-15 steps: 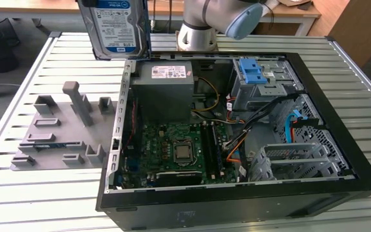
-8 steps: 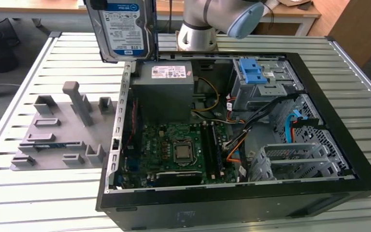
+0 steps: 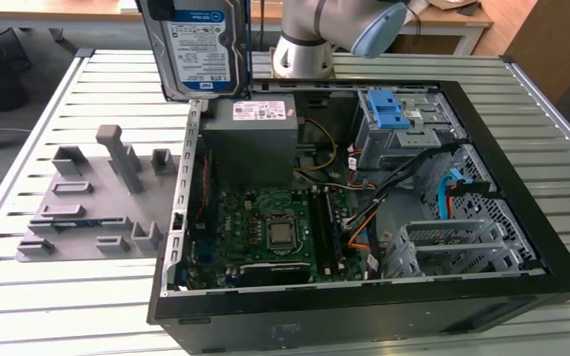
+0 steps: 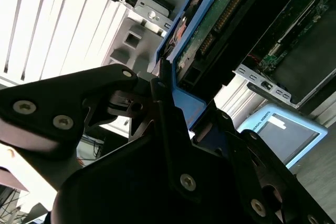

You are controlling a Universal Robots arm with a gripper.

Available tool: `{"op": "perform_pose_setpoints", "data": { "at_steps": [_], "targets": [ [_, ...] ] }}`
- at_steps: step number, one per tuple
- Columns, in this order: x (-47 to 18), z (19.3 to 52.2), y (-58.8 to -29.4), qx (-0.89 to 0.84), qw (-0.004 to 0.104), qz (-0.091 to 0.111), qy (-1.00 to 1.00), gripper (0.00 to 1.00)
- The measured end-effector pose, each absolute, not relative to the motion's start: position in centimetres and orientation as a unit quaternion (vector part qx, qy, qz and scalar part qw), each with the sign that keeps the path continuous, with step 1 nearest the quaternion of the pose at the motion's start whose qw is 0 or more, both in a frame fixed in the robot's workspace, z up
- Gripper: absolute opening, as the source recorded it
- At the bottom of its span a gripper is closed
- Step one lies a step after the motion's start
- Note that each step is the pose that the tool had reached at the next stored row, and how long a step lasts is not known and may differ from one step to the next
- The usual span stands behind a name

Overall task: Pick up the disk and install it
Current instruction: 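Pick up the disk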

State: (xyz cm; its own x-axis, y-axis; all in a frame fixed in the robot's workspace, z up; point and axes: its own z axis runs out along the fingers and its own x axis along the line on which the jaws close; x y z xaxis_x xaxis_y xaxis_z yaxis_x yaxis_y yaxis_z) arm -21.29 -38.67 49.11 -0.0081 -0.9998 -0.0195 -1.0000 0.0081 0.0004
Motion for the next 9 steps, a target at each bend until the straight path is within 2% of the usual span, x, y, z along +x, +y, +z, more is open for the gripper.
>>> {"op": "perform_pose_setpoints", "data": {
  "at_steps": [9],
  "targets": [
    [-20.1,49.1,-39.8,-0.704,0.007,0.007,0.710,0.36]
  ]
}}
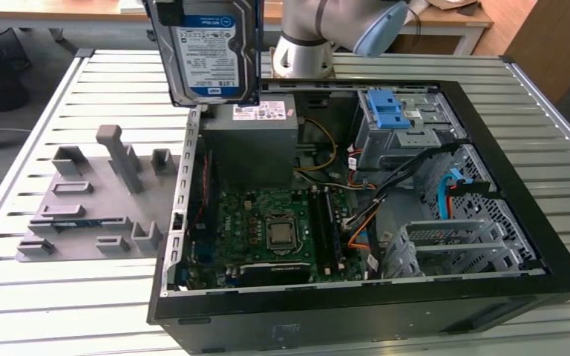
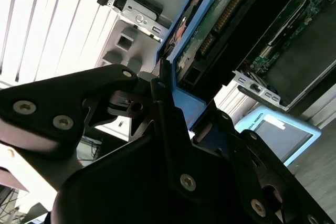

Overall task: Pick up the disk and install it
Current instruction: 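Pick up the disk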

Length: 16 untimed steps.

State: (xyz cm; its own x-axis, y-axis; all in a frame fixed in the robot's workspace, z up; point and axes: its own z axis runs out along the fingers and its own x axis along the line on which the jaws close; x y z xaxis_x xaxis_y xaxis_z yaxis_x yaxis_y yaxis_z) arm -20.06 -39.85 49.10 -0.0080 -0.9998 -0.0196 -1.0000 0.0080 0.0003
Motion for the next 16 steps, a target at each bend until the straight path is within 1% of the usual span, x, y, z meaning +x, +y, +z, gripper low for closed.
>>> {"op": "perform_pose_setpoints", "data": {
  "at_steps": [16],
  "targets": [
    [-17.3,49.1,-41.4,-0.704,0.007,0.007,0.710,0.36]
  ]
}}
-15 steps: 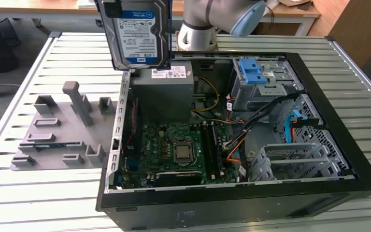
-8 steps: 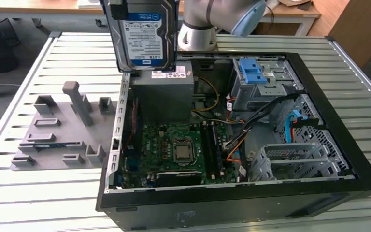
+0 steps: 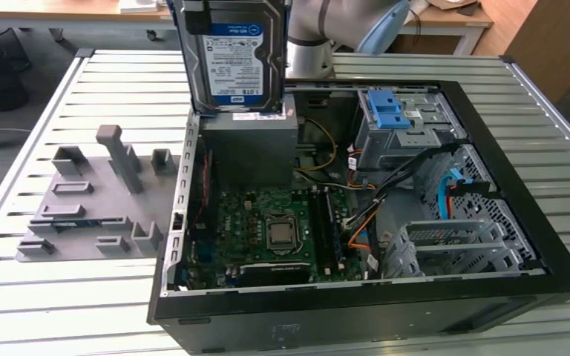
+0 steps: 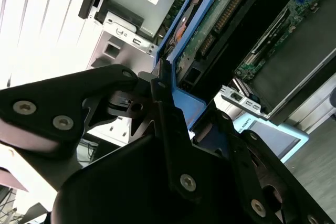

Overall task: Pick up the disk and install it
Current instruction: 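Pick up the disk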

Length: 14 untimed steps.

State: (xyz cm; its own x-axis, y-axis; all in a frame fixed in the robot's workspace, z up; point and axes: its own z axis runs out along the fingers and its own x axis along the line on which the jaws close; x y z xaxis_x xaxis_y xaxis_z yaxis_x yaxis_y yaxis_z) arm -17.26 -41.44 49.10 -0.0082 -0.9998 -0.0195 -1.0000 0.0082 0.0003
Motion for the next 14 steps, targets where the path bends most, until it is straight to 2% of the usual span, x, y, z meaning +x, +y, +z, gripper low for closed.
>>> {"op": "perform_pose_setpoints", "data": {
  "at_steps": [14],
  "targets": [
    [-14.7,49.1,-42.7,-0.704,0.007,0.007,0.710,0.36]
  ]
}}
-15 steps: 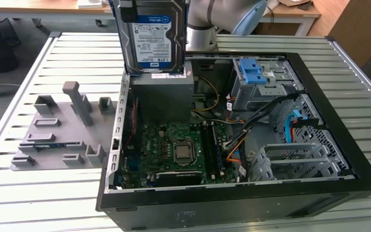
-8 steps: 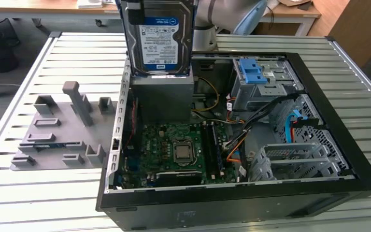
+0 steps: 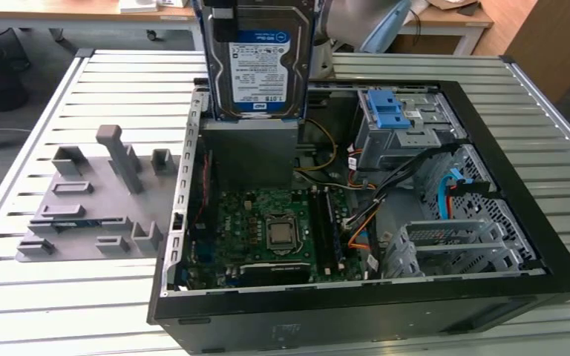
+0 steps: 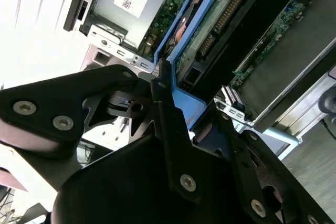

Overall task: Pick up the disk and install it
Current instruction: 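Pick up the disk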

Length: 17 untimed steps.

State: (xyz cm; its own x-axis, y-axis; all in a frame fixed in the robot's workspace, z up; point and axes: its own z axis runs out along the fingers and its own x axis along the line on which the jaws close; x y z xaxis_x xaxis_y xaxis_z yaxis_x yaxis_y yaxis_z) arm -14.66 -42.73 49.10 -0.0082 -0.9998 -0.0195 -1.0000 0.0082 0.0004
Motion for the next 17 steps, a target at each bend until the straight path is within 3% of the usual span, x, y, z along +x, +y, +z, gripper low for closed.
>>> {"op": "perform_pose_setpoints", "data": {
  "at_steps": [17],
  "targets": [
    [-11.1,49.1,-43.8,-0.704,0.007,0.007,0.710,0.36]
  ]
}}
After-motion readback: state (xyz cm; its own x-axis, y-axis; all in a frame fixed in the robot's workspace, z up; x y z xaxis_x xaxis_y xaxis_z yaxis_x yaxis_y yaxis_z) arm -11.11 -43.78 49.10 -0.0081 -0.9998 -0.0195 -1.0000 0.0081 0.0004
